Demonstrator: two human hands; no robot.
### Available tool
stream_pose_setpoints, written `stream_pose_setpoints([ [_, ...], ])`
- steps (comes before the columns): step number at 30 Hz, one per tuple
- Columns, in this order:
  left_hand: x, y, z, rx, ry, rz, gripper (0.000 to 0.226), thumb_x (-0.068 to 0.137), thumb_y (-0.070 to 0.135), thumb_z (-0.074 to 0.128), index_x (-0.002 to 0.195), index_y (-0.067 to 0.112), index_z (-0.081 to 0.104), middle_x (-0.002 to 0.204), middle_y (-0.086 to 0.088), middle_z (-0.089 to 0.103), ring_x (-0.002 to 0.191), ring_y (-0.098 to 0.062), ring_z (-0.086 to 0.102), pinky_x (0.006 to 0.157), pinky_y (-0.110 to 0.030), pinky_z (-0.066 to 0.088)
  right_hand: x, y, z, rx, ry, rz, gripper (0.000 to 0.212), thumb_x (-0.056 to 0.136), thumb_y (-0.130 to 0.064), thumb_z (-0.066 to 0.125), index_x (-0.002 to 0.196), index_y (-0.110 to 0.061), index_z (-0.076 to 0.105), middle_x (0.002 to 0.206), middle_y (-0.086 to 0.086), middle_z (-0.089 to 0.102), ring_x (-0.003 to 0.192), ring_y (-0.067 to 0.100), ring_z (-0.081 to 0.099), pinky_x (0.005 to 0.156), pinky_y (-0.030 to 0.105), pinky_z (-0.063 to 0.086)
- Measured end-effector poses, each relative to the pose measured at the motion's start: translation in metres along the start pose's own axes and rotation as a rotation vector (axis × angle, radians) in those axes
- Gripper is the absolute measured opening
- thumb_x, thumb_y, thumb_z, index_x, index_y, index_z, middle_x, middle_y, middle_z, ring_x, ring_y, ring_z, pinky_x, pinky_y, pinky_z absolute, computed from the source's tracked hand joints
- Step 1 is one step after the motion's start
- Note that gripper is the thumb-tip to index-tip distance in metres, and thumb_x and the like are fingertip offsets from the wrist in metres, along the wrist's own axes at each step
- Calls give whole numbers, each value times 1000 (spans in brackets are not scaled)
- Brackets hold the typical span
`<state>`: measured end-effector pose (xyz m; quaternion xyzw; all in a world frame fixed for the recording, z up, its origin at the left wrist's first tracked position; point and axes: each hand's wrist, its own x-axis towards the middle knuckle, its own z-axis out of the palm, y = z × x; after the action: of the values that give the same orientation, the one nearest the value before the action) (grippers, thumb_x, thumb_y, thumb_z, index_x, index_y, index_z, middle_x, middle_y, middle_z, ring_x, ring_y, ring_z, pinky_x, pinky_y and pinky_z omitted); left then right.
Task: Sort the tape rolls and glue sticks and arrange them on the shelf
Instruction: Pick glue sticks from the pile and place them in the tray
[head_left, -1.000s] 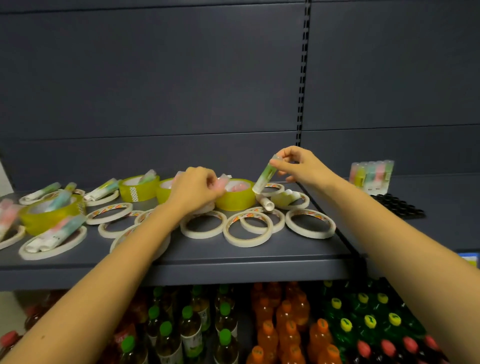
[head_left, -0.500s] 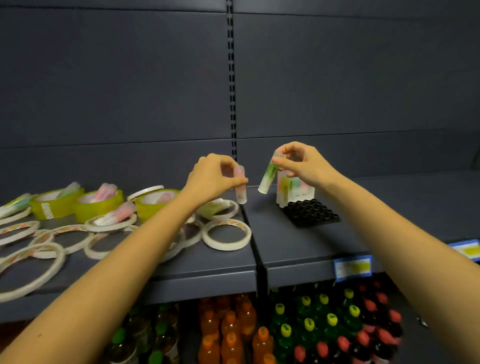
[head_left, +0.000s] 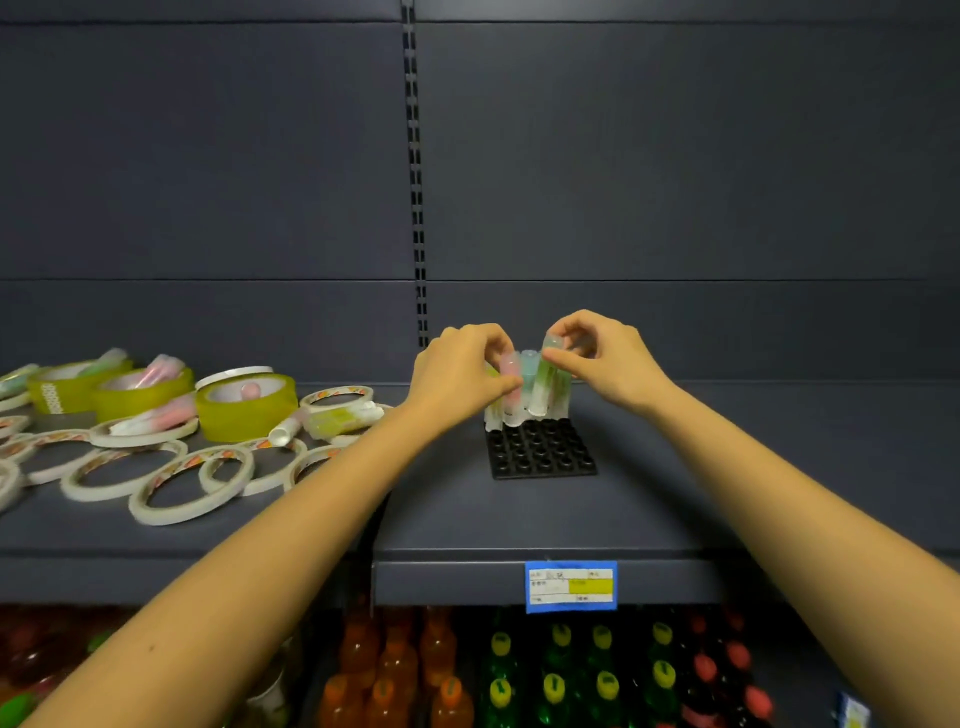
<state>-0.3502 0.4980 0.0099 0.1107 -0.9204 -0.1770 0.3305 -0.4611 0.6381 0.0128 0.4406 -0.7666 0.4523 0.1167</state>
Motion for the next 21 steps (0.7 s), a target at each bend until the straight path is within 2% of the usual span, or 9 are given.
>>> stream_pose_setpoints([
  [6, 3, 5, 16, 121, 41, -38, 22, 77, 32, 70, 97, 24, 66, 92, 7, 70, 86, -17, 62, 76, -32, 51, 5, 13, 3, 3, 8, -38, 19, 84, -21, 69, 100, -13, 63, 88, -4, 60, 76, 11, 57, 83, 31, 51],
  [10, 9, 4, 24, 212, 61, -31, 20, 80, 36, 68, 96, 23, 68, 93, 7, 70, 91, -17, 61, 72, -29, 46, 7, 20, 5, -5, -6, -53, 18, 85, -22, 68, 100, -14, 62, 89, -4, 60, 75, 12, 55, 80, 28, 50],
  [15, 18, 4, 30, 666, 52, 212, 32, 95, 37, 45, 111, 17, 65, 111, -4, 55, 102, -22, 49, 70, -30, 29, 10, 27, 7, -25, -33, -56, 19, 86, -21, 67, 102, -13, 61, 90, -4, 60, 77, 13, 57, 78, 25, 49],
  [18, 21, 4, 35, 729, 5, 268, 36, 100, 32, 32, 114, 13, 59, 111, -7, 51, 102, -24, 45, 72, -31, 24, 11, 29, 10, -58, -44, -67, 21, 86, -20, 66, 105, -12, 61, 90, -3, 60, 79, 13, 58, 82, 30, 50],
  [21, 25, 5, 37, 765, -34, 266, 36, 100, 30, 30, 116, 11, 57, 113, -8, 49, 104, -25, 43, 74, -31, 24, 12, 30, 14, -66, -59, -65, 24, 87, -19, 66, 108, -12, 58, 94, 2, 62, 80, 16, 60, 85, 33, 51],
])
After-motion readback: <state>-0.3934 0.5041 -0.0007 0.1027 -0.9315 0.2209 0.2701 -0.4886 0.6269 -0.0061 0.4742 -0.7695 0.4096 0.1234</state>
